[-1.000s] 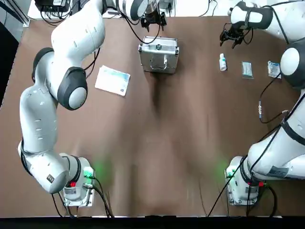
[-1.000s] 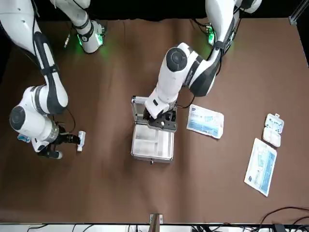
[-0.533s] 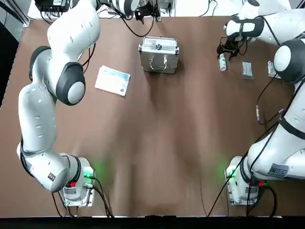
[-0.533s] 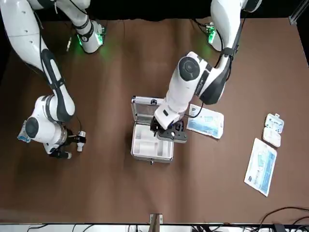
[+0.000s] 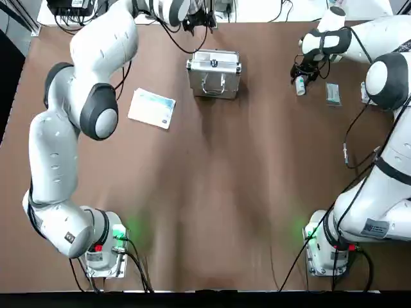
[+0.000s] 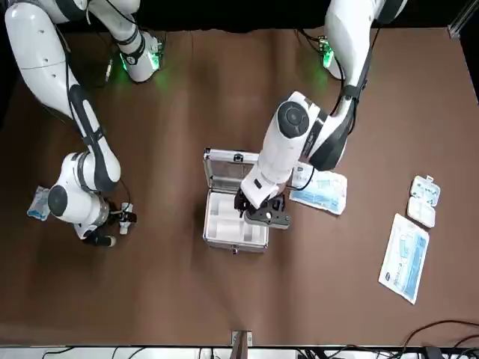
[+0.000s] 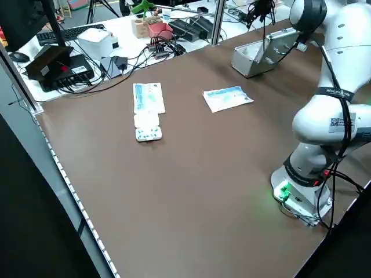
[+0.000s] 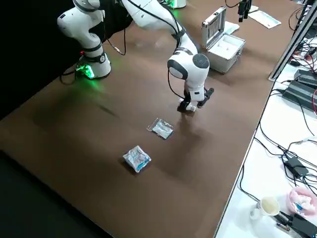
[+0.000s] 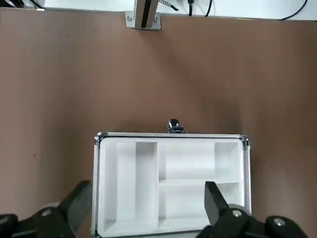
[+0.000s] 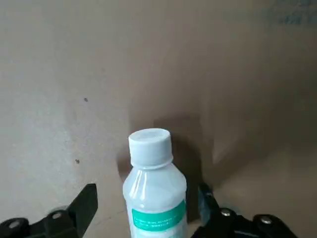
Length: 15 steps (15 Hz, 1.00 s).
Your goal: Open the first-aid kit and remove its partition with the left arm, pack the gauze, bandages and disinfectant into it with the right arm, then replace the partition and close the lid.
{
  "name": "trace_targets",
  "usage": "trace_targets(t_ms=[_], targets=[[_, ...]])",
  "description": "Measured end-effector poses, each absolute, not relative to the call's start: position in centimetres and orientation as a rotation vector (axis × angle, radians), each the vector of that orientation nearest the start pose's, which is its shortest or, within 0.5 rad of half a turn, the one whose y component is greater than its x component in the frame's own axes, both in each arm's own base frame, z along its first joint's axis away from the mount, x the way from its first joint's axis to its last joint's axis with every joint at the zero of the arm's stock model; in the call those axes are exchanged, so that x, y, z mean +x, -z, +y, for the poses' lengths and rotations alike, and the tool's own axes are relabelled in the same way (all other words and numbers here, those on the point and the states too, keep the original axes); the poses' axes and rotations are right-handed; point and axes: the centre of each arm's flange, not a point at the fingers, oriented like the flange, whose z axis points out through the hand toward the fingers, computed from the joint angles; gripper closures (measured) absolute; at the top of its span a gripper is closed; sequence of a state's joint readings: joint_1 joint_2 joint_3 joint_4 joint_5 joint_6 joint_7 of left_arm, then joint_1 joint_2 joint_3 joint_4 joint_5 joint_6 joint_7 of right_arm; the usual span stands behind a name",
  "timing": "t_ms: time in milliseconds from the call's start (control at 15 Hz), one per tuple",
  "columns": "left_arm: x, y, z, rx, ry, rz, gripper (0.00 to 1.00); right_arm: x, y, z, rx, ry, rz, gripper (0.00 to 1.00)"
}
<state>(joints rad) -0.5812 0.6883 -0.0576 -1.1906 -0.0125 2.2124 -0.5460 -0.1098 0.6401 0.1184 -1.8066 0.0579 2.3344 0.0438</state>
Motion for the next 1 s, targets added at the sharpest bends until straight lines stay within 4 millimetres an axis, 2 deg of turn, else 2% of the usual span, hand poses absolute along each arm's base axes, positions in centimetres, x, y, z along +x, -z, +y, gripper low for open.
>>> trace_targets(t_ms=[267,533,600,933,1000], targets=[[63.0,-39.0,-45.6,-3.329,0.413,0.158,0.0,63.9,-18.0,0.3,-3.025,-0.182,0.143,0.19],[62.8,-36.7,-46.2,-3.317,0.373,0.204,0.0,63.5,-17.7,0.4,-3.022,-0.238,0.134,0.19],[62.6,-35.6,-46.5,-3.313,0.352,0.21,0.0,63.4,-17.7,0.5,-3.023,-0.253,0.129,0.19],[62.0,-33.5,-47.4,-3.305,0.313,0.231,0.0,63.1,-17.5,0.5,-3.032,-0.282,0.11,0.24],[62.0,-33.3,-47.4,-3.304,0.31,0.232,0.0,63.1,-17.5,0.5,-3.033,-0.284,0.109,0.29]])
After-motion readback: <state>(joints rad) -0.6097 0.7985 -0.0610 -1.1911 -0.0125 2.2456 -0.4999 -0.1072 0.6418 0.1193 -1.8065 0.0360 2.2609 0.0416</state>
